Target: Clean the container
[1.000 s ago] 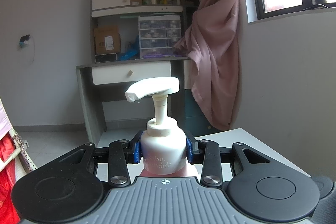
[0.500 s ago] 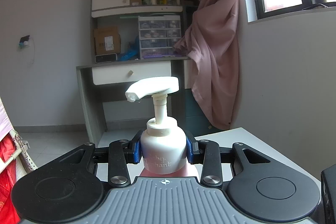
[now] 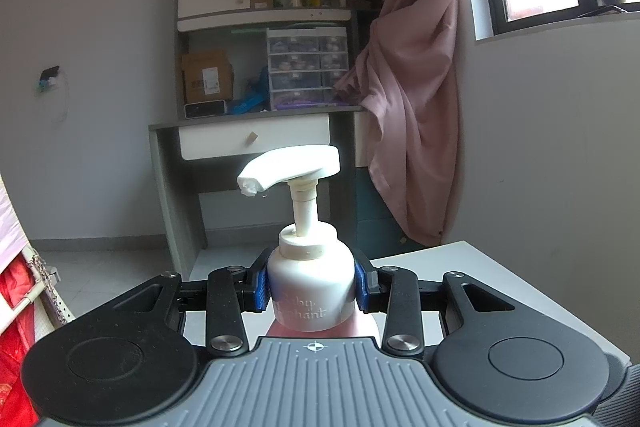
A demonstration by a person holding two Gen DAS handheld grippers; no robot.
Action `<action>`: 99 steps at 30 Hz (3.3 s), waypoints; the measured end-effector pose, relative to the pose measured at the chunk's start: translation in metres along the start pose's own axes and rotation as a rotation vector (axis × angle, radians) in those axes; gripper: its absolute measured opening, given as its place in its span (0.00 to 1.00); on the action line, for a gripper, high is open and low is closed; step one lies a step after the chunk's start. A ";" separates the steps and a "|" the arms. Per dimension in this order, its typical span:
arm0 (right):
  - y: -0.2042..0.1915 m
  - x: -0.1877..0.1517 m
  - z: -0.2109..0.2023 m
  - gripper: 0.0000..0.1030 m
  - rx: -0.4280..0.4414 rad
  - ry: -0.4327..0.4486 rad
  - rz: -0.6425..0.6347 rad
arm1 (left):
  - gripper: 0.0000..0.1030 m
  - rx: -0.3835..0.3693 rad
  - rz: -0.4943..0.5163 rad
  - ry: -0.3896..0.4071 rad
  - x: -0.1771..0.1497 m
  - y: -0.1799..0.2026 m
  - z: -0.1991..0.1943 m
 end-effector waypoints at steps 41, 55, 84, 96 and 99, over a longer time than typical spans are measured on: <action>-0.015 -0.007 0.003 0.25 0.023 -0.005 -0.040 | 0.37 -0.015 -0.006 -0.024 -0.003 -0.013 0.009; -0.018 0.001 0.000 0.25 0.076 0.018 -0.062 | 0.37 -0.020 -0.008 -0.032 -0.004 -0.021 0.010; -0.012 0.001 0.007 0.25 0.025 -0.006 -0.069 | 0.37 -0.027 -0.003 -0.030 -0.006 -0.041 0.004; 0.003 0.010 0.000 0.25 0.010 0.052 -0.029 | 0.38 -0.021 -0.003 -0.030 -0.007 -0.039 0.002; 0.012 0.008 0.011 0.25 0.002 0.017 -0.016 | 0.38 -0.020 -0.003 -0.031 -0.007 -0.038 0.002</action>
Point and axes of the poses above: each gripper's, at about its wrist camera, not at the fingertips, and z roughly the way its jaws point, y to its right, x to its top, the point moved 8 cm from there along z, roughly the way its jaws point, and after that the axes turned 13 degrees about -y, right-handed, at the moved point
